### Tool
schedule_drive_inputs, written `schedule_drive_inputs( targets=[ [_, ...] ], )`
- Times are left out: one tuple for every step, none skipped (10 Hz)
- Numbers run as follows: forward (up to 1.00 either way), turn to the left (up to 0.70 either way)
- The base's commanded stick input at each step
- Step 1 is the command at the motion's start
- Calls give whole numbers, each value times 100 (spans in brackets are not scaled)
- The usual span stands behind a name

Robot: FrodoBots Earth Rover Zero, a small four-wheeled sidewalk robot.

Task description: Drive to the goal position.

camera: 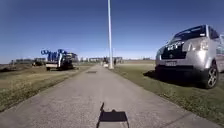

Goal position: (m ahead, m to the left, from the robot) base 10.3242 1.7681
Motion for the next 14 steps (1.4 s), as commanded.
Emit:
schedule_drive_inputs(
  targets=[
    [0, 70],
    [0, 70],
    [0, 70],
    [0, 70],
    [0, 70],
    [0, 70],
    [0, 70],
    [17, 0],
    [45, 0],
    [70, 0],
    [70, 0],
    [70, 0],
    [70, 0],
    [70, 0]
  ],
)
